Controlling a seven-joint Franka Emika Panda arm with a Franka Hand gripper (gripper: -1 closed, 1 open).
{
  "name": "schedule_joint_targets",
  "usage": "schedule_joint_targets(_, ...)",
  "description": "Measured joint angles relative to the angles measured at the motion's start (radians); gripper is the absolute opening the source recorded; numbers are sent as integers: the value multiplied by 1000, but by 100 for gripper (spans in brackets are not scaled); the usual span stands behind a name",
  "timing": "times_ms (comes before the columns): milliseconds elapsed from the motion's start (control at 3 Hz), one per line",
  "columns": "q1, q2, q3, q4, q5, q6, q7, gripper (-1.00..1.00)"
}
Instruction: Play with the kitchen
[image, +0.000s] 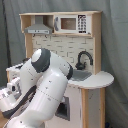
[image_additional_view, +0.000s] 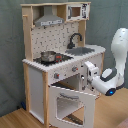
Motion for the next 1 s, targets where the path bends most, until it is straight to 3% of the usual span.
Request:
schedule_joint_targets(333, 0, 1, -13, 0, 0, 18, 103, 100)
schedule_joint_targets(667, 0, -1, 27, 50, -10, 28, 24, 100)
schedule_joint_targets(1000, 1, -1, 30, 50, -34, 33, -82, 100)
